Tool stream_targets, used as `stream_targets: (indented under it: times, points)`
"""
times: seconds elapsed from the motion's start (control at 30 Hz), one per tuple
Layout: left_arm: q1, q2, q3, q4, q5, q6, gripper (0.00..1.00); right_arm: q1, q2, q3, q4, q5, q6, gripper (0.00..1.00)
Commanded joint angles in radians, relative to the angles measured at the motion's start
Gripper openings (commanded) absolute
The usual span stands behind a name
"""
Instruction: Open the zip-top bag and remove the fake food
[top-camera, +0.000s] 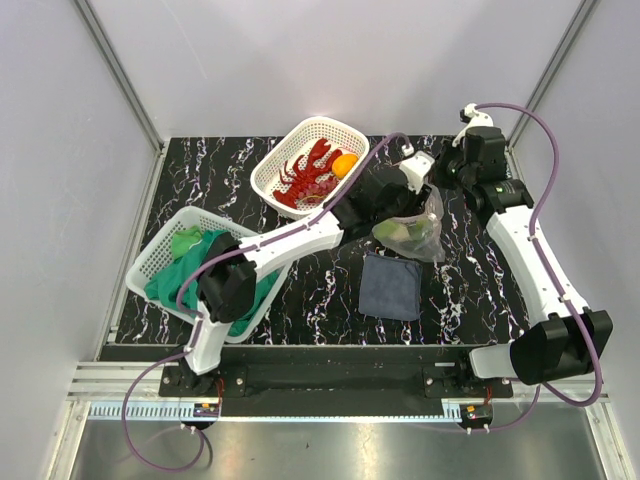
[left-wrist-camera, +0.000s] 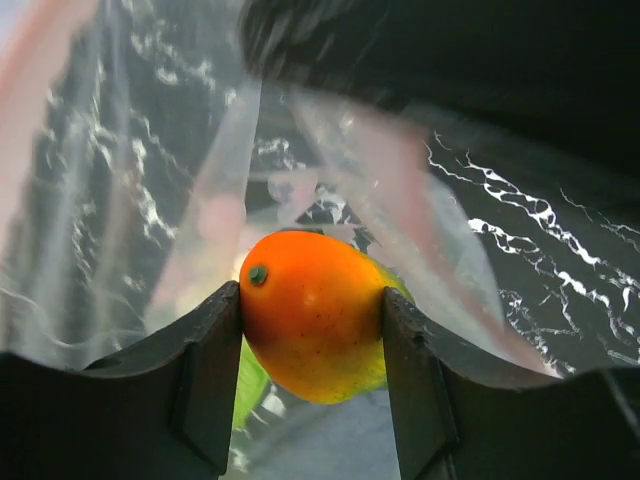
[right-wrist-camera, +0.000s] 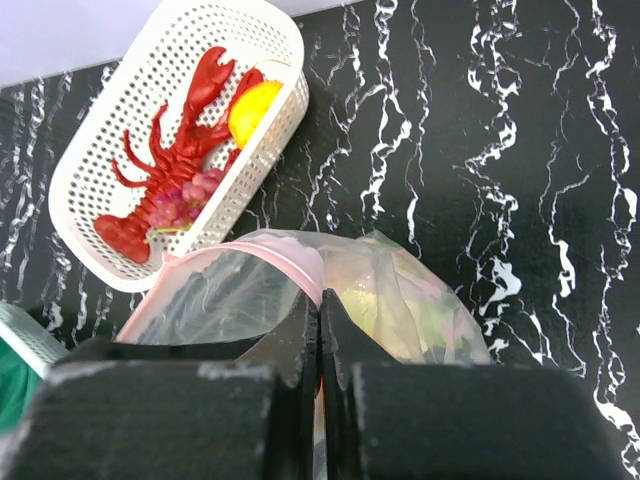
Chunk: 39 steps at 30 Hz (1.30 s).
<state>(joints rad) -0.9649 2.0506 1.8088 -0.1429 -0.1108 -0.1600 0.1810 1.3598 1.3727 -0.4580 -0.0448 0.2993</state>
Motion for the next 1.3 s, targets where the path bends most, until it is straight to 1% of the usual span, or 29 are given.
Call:
stream_targets:
  times: [0.0,0.07,0.13,0.23,0.3,0.4,0.5,0.53,0.57,0.6,0.63,0.67,0.7,0.77,0.83,0.9,0.93,0.97,1.07,1.1,1.17,1.23,1.27]
  points:
    - [-0.015,-0.104,0.072,-0.001,0.08,0.187,0.0,0.002,-0.036,-0.024,0.024,0.032,-0.038,0.0]
    - [-0.009,-0.118,0.07,-0.006,0.053,0.241,0.0,0.002,-0.048,-0.03,0.024,0.065,-0.042,0.0]
    - [0.0,-0.144,0.069,-0.006,0.043,0.264,0.0,0.002,-0.051,-0.037,0.027,0.082,-0.042,0.0]
    - [0.032,-0.171,0.087,0.005,0.062,0.223,0.0,0.0,-0.048,-0.04,0.027,0.092,-0.042,0.0]
    - [0.055,-0.181,0.104,0.0,0.138,0.122,0.0,0.002,-0.044,-0.043,0.028,0.117,-0.042,0.0]
    - [0.086,-0.196,0.13,0.008,0.226,0.018,0.0,0.002,-0.041,-0.044,0.028,0.154,-0.046,0.0]
    - [0.136,-0.213,0.126,0.022,0.304,-0.099,0.0,0.002,-0.037,-0.046,0.028,0.19,-0.045,0.0]
    - [0.176,-0.236,0.106,0.041,0.33,-0.134,0.0,0.0,-0.033,-0.046,0.027,0.203,-0.043,0.0]
    - [0.201,-0.251,0.071,0.124,0.385,-0.224,0.0,0.0,-0.031,-0.046,0.028,0.212,-0.042,0.0]
    - [0.224,-0.266,-0.004,0.182,0.411,-0.274,0.0,0.0,-0.028,-0.044,0.027,0.221,-0.039,0.0]
    - [0.27,-0.283,-0.046,0.237,0.434,-0.321,0.0,-0.002,-0.025,-0.044,0.025,0.226,-0.037,0.0]
    - [0.291,-0.302,-0.075,0.32,0.46,-0.399,0.0,-0.002,-0.025,-0.044,0.024,0.23,-0.032,0.0]
    - [0.31,-0.309,-0.113,0.339,0.464,-0.424,0.0,0.0,-0.022,-0.044,0.024,0.232,-0.032,0.0]
    - [0.362,-0.308,-0.131,0.364,0.462,-0.472,0.0,-0.002,-0.025,-0.047,0.024,0.237,-0.031,0.0]
    - [0.412,-0.299,-0.132,0.341,0.436,-0.501,0.0,-0.002,-0.027,-0.05,0.022,0.24,-0.029,0.0]
    - [0.442,-0.281,-0.132,0.284,0.344,-0.526,0.0,-0.002,-0.027,-0.054,0.025,0.243,-0.029,0.0]
    - [0.465,-0.27,-0.114,0.263,0.311,-0.517,0.0,-0.002,-0.025,-0.054,0.025,0.244,-0.031,0.0]
    - [0.475,-0.258,-0.097,0.205,0.249,-0.5,0.0,-0.002,-0.024,-0.054,0.027,0.244,-0.031,0.0]
    - [0.523,-0.158,-0.025,0.146,0.176,-0.492,0.0,-0.003,-0.016,-0.054,0.028,0.246,-0.035,0.0]
    - [0.535,-0.135,0.0,0.109,0.163,-0.493,0.0,-0.002,-0.013,-0.054,0.031,0.244,-0.037,0.0]
    - [0.575,-0.068,0.047,0.086,0.157,-0.493,0.0,-0.002,-0.011,-0.055,0.035,0.244,-0.037,0.0]
    - [0.598,-0.035,0.043,0.114,0.129,-0.481,0.0,-0.003,-0.005,-0.052,0.042,0.241,-0.037,0.0]
    - [0.603,-0.005,0.032,0.168,0.114,-0.475,0.0,-0.003,-0.005,-0.05,0.042,0.24,-0.038,0.0]
